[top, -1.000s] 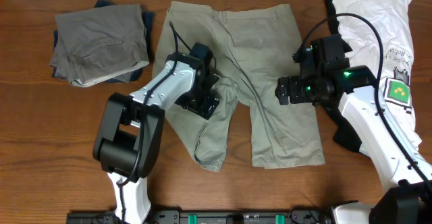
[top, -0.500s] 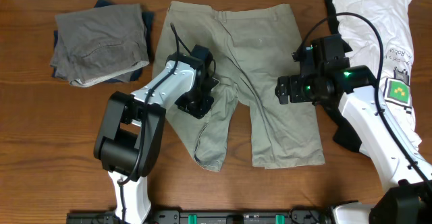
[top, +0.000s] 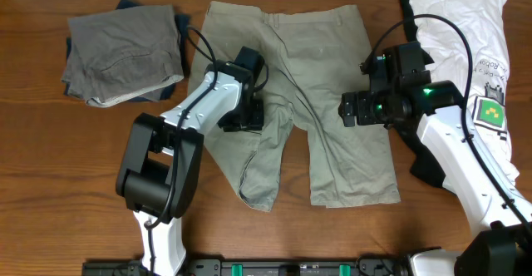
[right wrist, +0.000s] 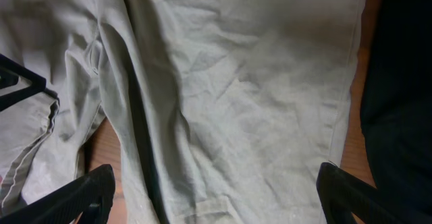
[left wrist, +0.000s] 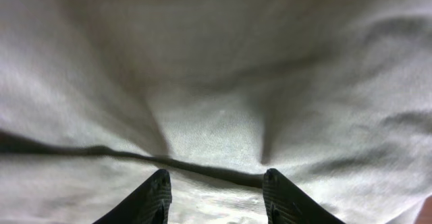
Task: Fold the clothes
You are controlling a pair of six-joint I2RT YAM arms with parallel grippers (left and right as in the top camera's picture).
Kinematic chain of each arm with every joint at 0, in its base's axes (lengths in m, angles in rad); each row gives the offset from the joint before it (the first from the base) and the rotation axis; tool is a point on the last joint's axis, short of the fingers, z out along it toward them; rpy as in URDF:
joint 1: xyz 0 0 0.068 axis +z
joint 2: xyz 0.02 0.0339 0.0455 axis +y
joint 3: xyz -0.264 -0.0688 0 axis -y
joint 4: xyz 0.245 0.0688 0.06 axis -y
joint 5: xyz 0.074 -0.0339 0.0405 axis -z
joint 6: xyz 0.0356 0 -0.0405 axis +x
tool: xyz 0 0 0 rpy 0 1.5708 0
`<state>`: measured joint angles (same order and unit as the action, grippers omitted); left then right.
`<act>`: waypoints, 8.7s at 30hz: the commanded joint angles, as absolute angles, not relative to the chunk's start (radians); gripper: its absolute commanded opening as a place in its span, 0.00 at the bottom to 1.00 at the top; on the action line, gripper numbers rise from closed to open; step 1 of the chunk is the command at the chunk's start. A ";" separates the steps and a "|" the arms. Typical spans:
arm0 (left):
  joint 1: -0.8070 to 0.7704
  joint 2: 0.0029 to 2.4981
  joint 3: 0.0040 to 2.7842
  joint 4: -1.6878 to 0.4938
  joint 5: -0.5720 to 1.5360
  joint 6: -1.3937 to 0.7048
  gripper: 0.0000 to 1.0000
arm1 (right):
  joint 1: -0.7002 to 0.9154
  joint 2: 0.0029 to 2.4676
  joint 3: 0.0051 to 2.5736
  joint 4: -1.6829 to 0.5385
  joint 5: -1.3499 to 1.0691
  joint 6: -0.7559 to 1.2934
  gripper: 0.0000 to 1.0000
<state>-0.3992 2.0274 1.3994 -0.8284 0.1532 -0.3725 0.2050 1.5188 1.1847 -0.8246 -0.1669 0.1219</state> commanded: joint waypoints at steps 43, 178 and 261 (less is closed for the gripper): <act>-0.493 2.061 1.416 -0.884 0.130 -0.402 0.23 | 0.199 1.506 1.205 -0.822 -0.188 0.111 0.94; -0.369 1.858 1.531 -1.213 0.067 -0.463 0.06 | 0.199 1.505 1.205 -0.754 -0.219 0.100 0.95; -0.155 1.595 1.244 -0.794 -0.067 -0.396 0.98 | -0.352 2.171 1.210 -0.251 0.100 0.227 0.93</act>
